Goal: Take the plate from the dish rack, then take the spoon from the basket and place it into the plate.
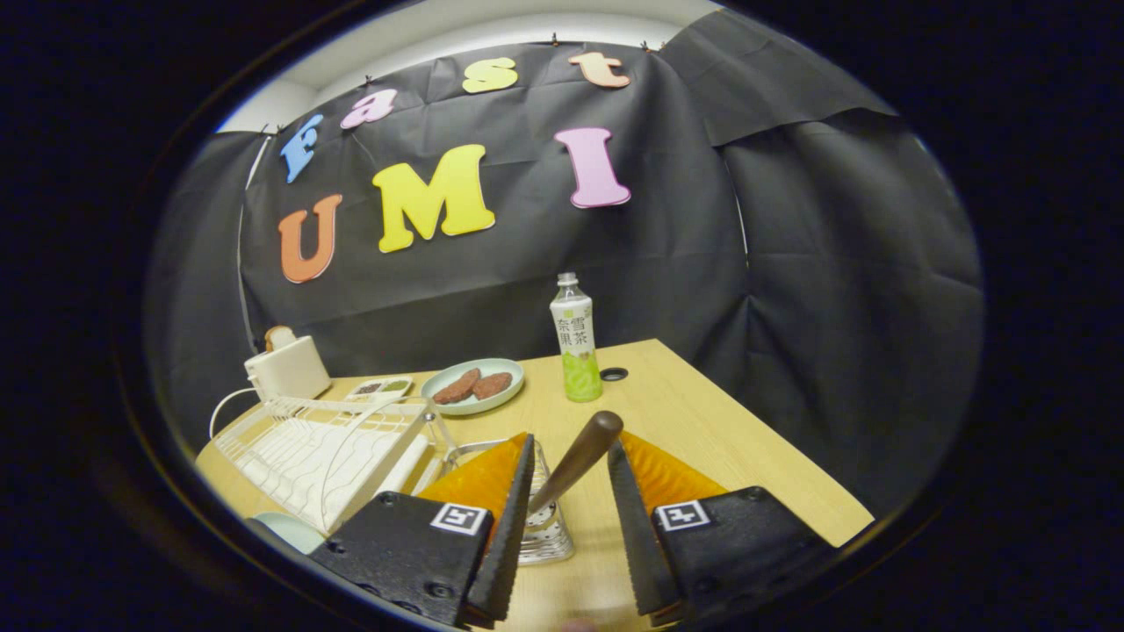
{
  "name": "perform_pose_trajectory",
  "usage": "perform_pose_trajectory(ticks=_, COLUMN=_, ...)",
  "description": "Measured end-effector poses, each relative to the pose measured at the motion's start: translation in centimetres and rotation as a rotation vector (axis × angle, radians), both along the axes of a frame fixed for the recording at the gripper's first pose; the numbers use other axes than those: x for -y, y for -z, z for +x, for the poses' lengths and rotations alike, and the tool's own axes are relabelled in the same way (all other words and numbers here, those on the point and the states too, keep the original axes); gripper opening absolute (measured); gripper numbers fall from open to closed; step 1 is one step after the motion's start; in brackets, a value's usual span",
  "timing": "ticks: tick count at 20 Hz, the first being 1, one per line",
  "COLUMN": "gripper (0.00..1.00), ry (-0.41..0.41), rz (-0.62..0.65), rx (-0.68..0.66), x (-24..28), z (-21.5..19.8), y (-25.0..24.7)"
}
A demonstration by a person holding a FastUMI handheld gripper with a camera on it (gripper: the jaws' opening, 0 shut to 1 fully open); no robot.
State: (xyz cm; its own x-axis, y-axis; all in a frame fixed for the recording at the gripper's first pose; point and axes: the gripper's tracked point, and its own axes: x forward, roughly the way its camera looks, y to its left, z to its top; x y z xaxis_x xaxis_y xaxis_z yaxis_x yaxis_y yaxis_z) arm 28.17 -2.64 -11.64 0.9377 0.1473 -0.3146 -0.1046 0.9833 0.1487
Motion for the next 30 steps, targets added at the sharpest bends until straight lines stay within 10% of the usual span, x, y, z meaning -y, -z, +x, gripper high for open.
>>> perform_pose_trajectory(ticks=10, gripper=0.13, ry=-0.055, rz=0.018, rx=0.049, x=-1.6, z=-0.7, y=-2.9)
perform_pose_trajectory(ticks=30, gripper=0.10, ry=-0.116, rz=-0.032, rx=0.301, x=-7.8, z=-13.3, y=-15.0)
